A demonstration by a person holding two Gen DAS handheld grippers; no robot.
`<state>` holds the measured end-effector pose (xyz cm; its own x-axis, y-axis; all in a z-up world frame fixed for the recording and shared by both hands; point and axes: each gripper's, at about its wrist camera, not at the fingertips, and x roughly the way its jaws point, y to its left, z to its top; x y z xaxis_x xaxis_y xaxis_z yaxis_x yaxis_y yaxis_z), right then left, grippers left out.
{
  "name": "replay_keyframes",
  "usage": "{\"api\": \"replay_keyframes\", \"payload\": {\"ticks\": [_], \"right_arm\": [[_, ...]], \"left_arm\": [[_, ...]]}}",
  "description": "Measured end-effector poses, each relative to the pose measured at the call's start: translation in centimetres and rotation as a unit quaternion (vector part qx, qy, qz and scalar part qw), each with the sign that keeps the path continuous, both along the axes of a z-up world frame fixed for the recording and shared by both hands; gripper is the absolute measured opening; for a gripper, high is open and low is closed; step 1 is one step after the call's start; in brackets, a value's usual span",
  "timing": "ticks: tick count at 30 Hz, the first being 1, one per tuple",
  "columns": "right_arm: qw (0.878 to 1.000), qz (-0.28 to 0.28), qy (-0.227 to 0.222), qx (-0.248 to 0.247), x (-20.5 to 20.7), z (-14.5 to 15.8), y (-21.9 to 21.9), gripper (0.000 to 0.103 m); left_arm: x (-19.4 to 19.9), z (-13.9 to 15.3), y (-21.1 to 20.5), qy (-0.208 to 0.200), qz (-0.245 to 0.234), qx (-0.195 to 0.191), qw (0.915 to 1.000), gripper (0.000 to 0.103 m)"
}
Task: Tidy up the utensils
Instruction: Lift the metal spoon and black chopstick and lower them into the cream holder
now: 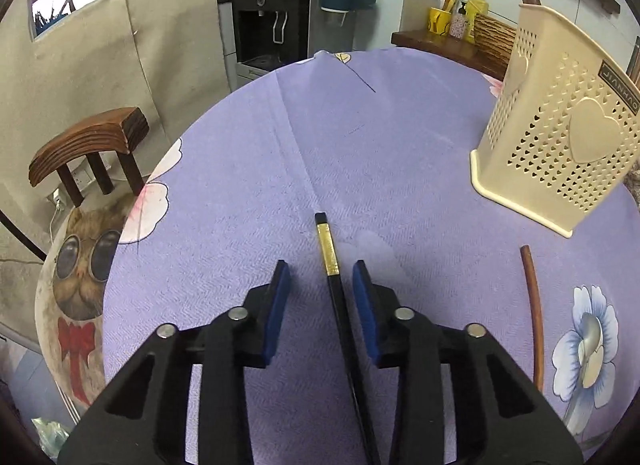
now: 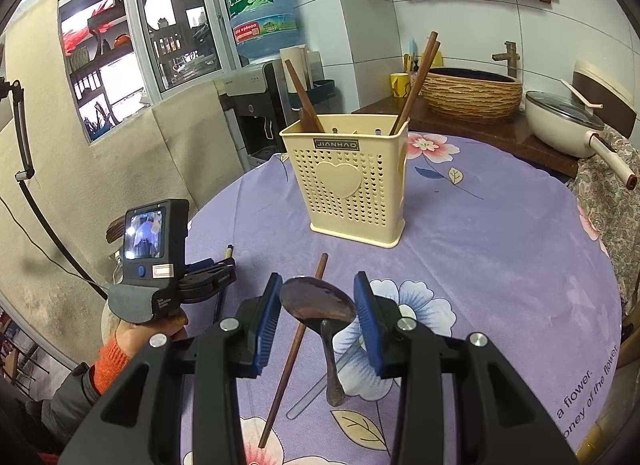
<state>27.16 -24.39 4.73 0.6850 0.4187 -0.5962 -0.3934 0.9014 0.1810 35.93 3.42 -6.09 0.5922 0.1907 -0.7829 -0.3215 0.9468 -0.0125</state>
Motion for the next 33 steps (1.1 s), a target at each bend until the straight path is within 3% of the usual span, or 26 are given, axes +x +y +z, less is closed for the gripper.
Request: {"api": "replay_keyframes", "payload": {"ticks": [2, 7, 13, 17, 23, 30, 33], "right_arm": [[1.000, 0.000, 0.001, 0.003, 0.1, -0.1, 0.0, 0.036], [1.000, 0.002, 0.003, 0.005, 0.2, -0.2, 0.0, 0.036], [1.000, -0.001, 0.002, 0.007, 0.1, 0.0, -0.3, 0.036], [1.000, -0.002, -0.001, 0.010, 0.1, 0.2, -0.4, 0.036], [1.000, -0.001, -0.006, 0.019, 0.3, 0.9, -1.0, 0.036], [1.000, 0.000, -0.012, 0.024, 0.3, 1.8, -1.4, 0.036], [1.000, 0.002, -0.014, 0.024, 0.3, 2.0, -1.2, 0.036]], "left_arm": [[0.4, -0.1, -0.1, 0.000, 0.004, 0.003, 1.0000, 0.019], [1.5, -0.3, -0.6, -0.002, 0.010, 0.004, 0.9999, 0.009], [2.2, -0.4, -0.5, -0.010, 0.006, -0.007, 0.9999, 0.008], [2.2, 0.0, -0.3, -0.012, -0.013, -0.039, 0.9991, 0.007], [-0.1, 4.7, -1.6, -0.071, -0.073, -0.064, 0.9927, 0.007], [-3.8, 11.9, -2.5, -0.151, -0.149, -0.096, 0.9724, 0.007], [-4.5, 13.4, -2.6, -0.162, -0.167, -0.104, 0.9669, 0.007]]}}
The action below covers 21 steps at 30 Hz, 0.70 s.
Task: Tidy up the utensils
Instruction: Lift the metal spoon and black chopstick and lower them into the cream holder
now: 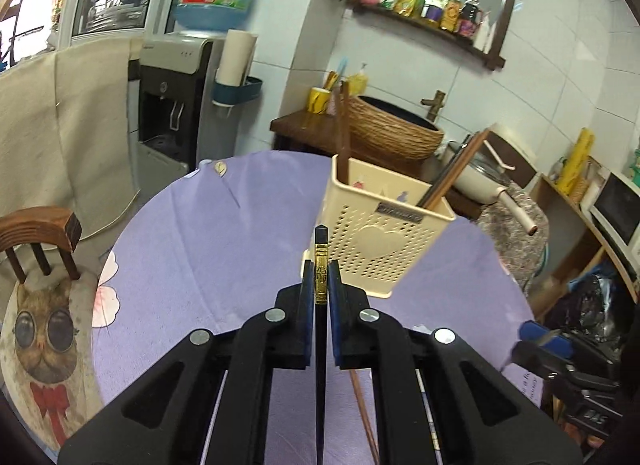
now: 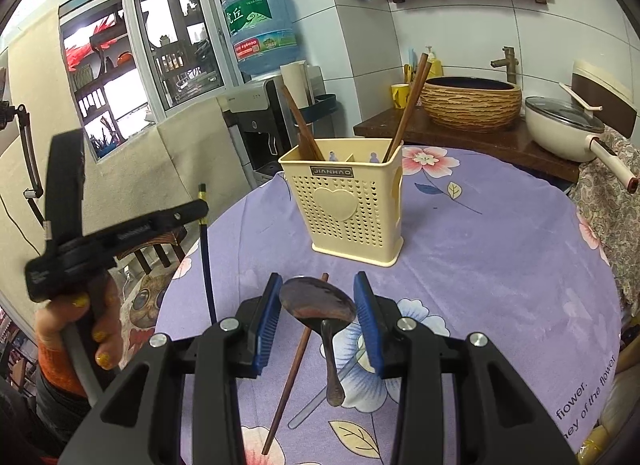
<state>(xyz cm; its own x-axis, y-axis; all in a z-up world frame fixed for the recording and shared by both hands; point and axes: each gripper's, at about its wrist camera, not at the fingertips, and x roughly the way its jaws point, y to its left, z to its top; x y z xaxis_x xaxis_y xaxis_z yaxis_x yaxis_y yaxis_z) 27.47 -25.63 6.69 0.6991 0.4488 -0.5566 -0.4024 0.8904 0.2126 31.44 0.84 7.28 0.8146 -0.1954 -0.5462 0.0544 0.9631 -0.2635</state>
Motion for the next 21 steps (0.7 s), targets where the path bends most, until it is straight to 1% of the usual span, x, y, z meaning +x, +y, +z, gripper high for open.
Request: {"api": "replay_keyframes", "payload": {"ticks": [3, 6, 9, 15, 18, 21], "right_arm": [[1.000, 0.003, -0.002, -0.001, 0.0, 0.1, 0.2, 0.036], [1.000, 0.005, -0.006, 0.000, -0.1, 0.6, 0.3, 0.036], [1.000, 0.010, -0.010, -0.001, 0.1, 1.0, 0.5, 0.036], [1.000, 0.021, -0.009, 0.000, 0.7, 1.1, 1.3, 0.036], [1.000, 0.026, -0.011, 0.003, 1.2, 1.8, 1.6, 0.036], [0.999, 0.031, -0.022, 0.009, 1.7, 2.9, 1.7, 0.036]], "left_arm": [[-0.6, 0.9, -0.2, -0.015, -0.002, 0.012, 0.9998, 0.007], [-1.2, 1.4, 0.1, -0.019, -0.009, 0.007, 0.9998, 0.007], [-1.4, 1.9, 0.1, -0.027, -0.008, 0.012, 0.9995, 0.007], [-1.5, 2.6, -0.1, -0.031, -0.021, 0.009, 0.9993, 0.007], [-1.5, 3.7, -0.2, -0.040, -0.030, 0.006, 0.9987, 0.007], [-1.5, 5.2, -0.3, -0.057, -0.035, 0.007, 0.9977, 0.007]]}}
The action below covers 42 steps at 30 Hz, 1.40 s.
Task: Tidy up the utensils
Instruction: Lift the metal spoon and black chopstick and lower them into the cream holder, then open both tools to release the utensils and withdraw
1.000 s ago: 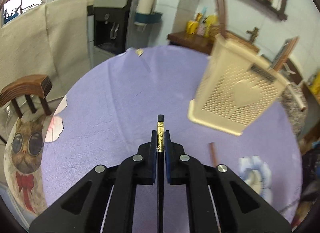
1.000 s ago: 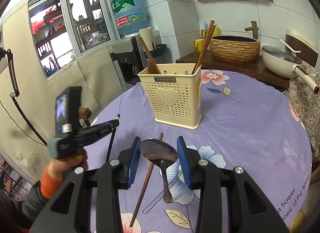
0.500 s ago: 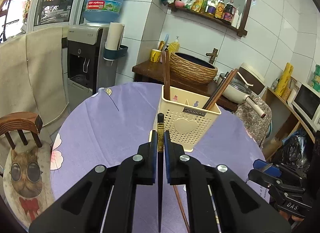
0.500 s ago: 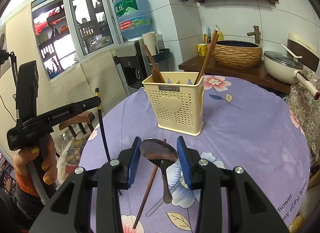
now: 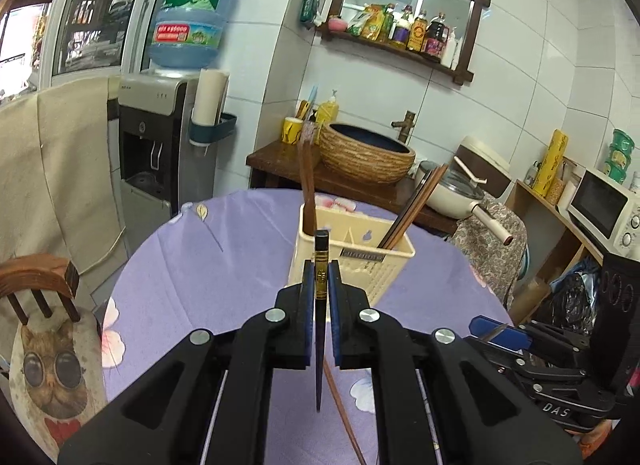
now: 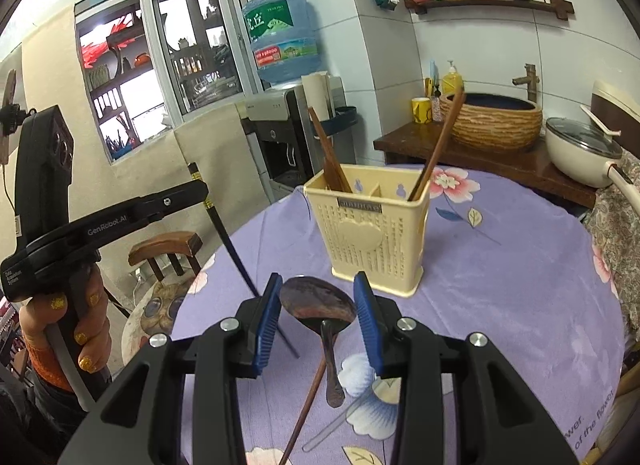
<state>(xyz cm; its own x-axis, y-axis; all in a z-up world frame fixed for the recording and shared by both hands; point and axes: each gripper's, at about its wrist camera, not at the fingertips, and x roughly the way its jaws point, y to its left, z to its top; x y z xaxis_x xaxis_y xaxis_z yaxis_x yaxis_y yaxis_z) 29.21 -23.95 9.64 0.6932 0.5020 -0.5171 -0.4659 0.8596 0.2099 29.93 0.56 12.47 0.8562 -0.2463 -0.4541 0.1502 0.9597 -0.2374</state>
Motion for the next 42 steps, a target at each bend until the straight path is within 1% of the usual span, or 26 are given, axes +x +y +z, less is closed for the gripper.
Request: {"api": "replay_keyframes", "payload": {"ticks": [2, 4, 7, 9, 12, 14, 16, 17, 19, 22, 26, 29, 31, 35, 38, 40, 42], "right_arm": [[1.000, 0.003, -0.009, 0.015, 0.5, 1.1, -0.1, 0.036], [0.999, 0.006, -0.023, 0.028, 1.5, 2.8, -0.1, 0.036], [0.998, -0.001, -0.051, 0.036, 3.1, 5.7, 0.1, 0.036], [0.996, -0.014, -0.078, 0.038, 4.3, 8.1, 0.3, 0.036], [0.994, -0.030, -0.102, 0.036, 6.1, 10.7, 0.5, 0.036], [0.992, -0.042, -0.112, 0.034, 7.5, 11.8, 0.7, 0.036], [0.991, -0.061, -0.119, 0.023, 9.0, 12.0, 0.9, 0.036], [0.991, -0.066, -0.111, 0.022, 10.0, 11.7, 1.0, 0.036], [0.992, -0.076, -0.104, 0.017, 11.3, 10.6, 1.0, 0.036], [0.992, -0.087, -0.094, 0.008, 12.8, 8.1, 1.1, 0.036], [0.993, -0.098, -0.068, 0.000, 14.2, 4.6, 1.3, 0.036], [0.994, -0.103, -0.048, -0.006, 14.9, 1.9, 1.5, 0.036], [0.994, -0.104, -0.039, -0.011, 15.1, 0.7, 1.8, 0.036], [0.993, -0.107, -0.039, -0.035, 15.0, -1.4, 2.5, 0.036], [0.993, -0.108, -0.041, -0.039, 14.9, -2.4, 2.5, 0.037], [0.992, -0.113, -0.044, -0.044, 14.8, -2.5, 2.5, 0.037], [0.992, -0.113, -0.042, -0.043, 14.7, -2.5, 2.4, 0.037]], "left_arm": [[0.1, 1.4, 0.0, -0.015, -0.001, -0.001, 0.9999, 0.007], [0.6, 3.1, 0.0, -0.028, -0.004, -0.005, 0.9996, 0.007], [1.9, 5.9, -0.2, -0.042, -0.010, -0.013, 0.9990, 0.007], [3.1, 8.3, -0.3, -0.056, -0.004, -0.013, 0.9983, 0.007], [4.7, 11.9, -0.9, -0.077, 0.001, -0.011, 0.9970, 0.007], [6.1, 13.7, -1.5, -0.093, 0.013, -0.003, 0.9956, 0.007], [7.6, 14.5, -2.0, -0.095, 0.023, 0.001, 0.9952, 0.007], [8.6, 14.5, -2.2, -0.094, 0.030, 0.003, 0.9951, 0.007], [10.5, 14.0, -2.4, -0.083, 0.036, 0.001, 0.9959, 0.007], [13.0, 12.1, -2.5, -0.066, 0.053, 0.004, 0.9964, 0.007], [15.3, 8.1, -2.5, -0.032, 0.060, 0.008, 0.9977, 0.007], [16.0, 4.9, -2.6, -0.006, 0.058, 0.011, 0.9982, 0.007], [16.1, 3.1, -2.7, 0.007, 0.053, 0.014, 0.9984, 0.007], [16.1, 0.5, -3.2, 0.027, 0.044, 0.015, 0.9985, 0.007], [16.3, -0.7, -3.7, 0.036, 0.040, 0.018, 0.9984, 0.007], [16.0, -1.1, -3.9, 0.029, 0.044, 0.027, 0.9982, 0.007], [15.9, -1.1, -4.1, 0.029, 0.040, 0.028, 0.9984, 0.007]]}}
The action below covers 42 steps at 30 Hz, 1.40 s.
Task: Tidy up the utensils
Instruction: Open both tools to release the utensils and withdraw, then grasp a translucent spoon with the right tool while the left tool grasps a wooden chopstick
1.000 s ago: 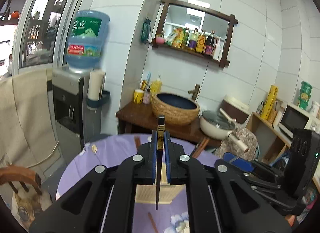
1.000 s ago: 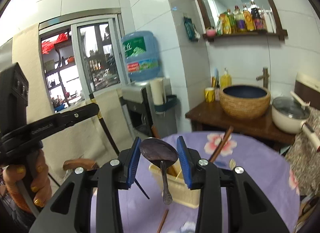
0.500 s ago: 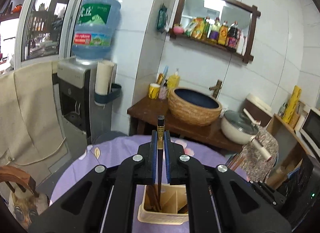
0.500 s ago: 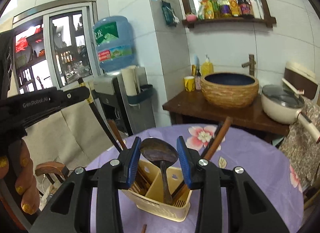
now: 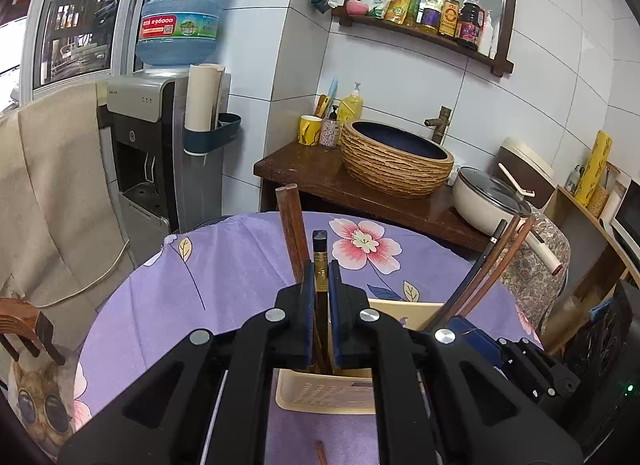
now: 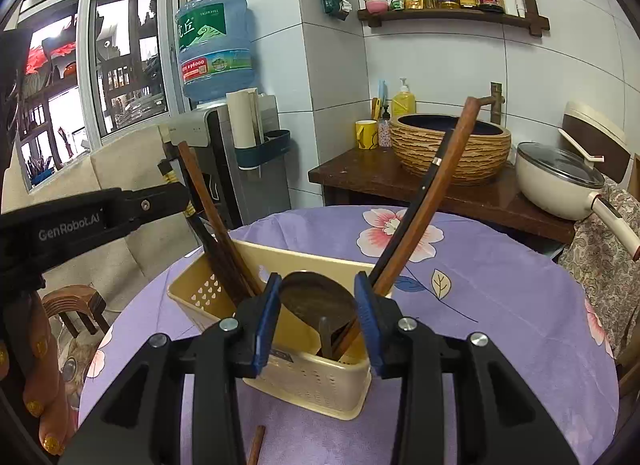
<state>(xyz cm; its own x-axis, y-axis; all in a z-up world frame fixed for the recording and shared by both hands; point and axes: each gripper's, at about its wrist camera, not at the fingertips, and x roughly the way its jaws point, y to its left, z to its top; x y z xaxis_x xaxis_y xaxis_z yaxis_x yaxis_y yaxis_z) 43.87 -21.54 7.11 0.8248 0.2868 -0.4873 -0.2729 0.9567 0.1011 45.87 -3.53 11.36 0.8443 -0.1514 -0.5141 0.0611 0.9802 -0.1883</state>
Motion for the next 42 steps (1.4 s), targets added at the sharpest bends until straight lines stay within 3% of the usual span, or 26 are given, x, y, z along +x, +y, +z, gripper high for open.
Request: {"api": "replay_keyframes", "payload": {"ticks": [3, 4, 6, 7, 8, 11, 14, 26, 33, 42], "right_arm": [[1.000, 0.001, -0.013, 0.005, -0.5, 0.3, -0.2, 0.057], [1.000, -0.002, -0.024, 0.004, -0.9, 0.5, -0.3, 0.061], [0.999, -0.002, -0.041, -0.004, -1.9, 0.8, -0.3, 0.061], [0.999, -0.001, -0.051, -0.010, -2.7, 1.0, -0.4, 0.062], [0.998, -0.002, -0.059, -0.015, -3.5, 1.0, -0.6, 0.063], [0.998, -0.014, -0.058, -0.022, -5.5, 0.9, -1.4, 0.070], [0.999, -0.028, -0.025, -0.030, -7.2, -0.2, -2.2, 0.073], [0.985, -0.071, 0.135, -0.080, -10.3, -10.1, -1.6, 0.073], [0.974, -0.081, 0.195, -0.083, -10.1, -13.5, -0.4, 0.059], [0.974, -0.099, 0.189, -0.073, -9.3, -13.6, -0.2, 0.058]], "left_arm": [[-0.3, 0.3, 0.1, 0.001, -0.008, -0.001, 1.0000, 0.009], [-0.7, 0.5, 0.2, -0.004, -0.007, 0.001, 1.0000, 0.016], [-2.0, 1.0, 0.6, -0.019, -0.006, -0.001, 0.9998, 0.047], [-3.0, 1.2, 1.0, -0.031, -0.007, -0.009, 0.9995, 0.070], [-4.6, 1.4, 1.7, -0.052, -0.004, -0.021, 0.9984, 0.078], [-7.6, 1.2, 2.3, -0.075, 0.008, -0.003, 0.9971, 0.084], [-10.5, -0.4, 2.6, -0.072, 0.023, 0.025, 0.9968, 0.092], [-14.0, -11.4, 4.4, 0.055, 0.062, 0.045, 0.9956, 0.096], [-14.8, -13.0, 4.7, 0.069, 0.057, 0.048, 0.9948, 0.096], [-15.1, -13.2, 4.4, 0.071, 0.053, 0.048, 0.9949, 0.096]]}}
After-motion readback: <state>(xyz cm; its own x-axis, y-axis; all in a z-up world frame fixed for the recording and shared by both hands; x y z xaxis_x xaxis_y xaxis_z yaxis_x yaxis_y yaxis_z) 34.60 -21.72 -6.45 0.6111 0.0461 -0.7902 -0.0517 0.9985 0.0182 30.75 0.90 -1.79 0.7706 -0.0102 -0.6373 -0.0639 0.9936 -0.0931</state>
